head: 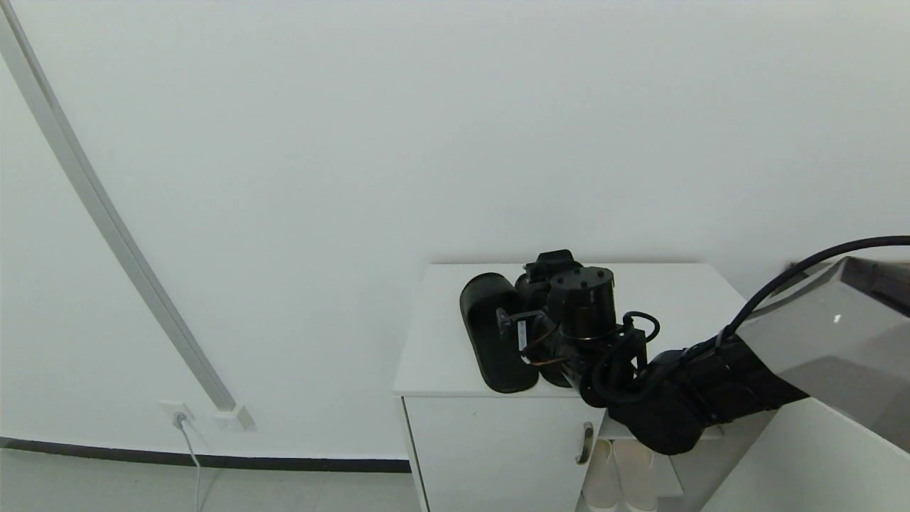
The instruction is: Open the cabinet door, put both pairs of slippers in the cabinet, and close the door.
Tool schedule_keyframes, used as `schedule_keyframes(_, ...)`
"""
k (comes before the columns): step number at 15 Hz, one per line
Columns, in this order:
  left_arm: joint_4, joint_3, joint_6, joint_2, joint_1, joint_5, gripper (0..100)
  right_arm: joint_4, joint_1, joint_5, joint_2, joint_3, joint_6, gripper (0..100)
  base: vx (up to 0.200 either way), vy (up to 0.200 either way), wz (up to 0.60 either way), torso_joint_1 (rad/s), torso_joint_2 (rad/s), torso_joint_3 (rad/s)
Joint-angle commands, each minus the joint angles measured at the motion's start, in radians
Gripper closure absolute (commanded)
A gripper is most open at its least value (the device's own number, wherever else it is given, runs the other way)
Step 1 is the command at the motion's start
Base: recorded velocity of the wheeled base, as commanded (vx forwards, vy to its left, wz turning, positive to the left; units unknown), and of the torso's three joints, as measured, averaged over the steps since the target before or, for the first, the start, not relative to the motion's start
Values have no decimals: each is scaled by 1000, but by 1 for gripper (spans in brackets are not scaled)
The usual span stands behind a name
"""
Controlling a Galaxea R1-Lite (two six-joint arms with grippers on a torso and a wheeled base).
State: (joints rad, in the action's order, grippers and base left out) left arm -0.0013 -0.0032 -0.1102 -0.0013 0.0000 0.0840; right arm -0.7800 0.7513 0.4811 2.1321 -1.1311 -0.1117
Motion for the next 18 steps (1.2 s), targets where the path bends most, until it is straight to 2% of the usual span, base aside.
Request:
schedule_keyframes(1, -2, 0, 0, 1, 0, 0, 100, -7, -3, -9, 34, -3, 1, 0, 0, 0, 0, 0, 0, 0)
schedule_keyframes(6, 0, 0, 1, 1, 0, 0, 100, -15, -20, -13, 103, -56, -3, 0, 0, 0, 0, 0, 0, 0)
schedule_keyframes(15, 0, 0, 0, 1, 0, 2, 100, -10, -67, -25, 242, -248, 41, 0, 0, 0, 0, 0, 0, 0)
schedule_keyframes(16, 0, 0, 0, 1, 0, 2, 100, -10, -69, -25, 252, -254, 47, 100, 0, 0, 0, 0, 0, 0)
schedule_keyframes(18, -2, 0, 1, 1, 0, 0, 100, -10, -76, -25, 253, -274, 53, 100, 0, 0, 0, 0, 0, 0)
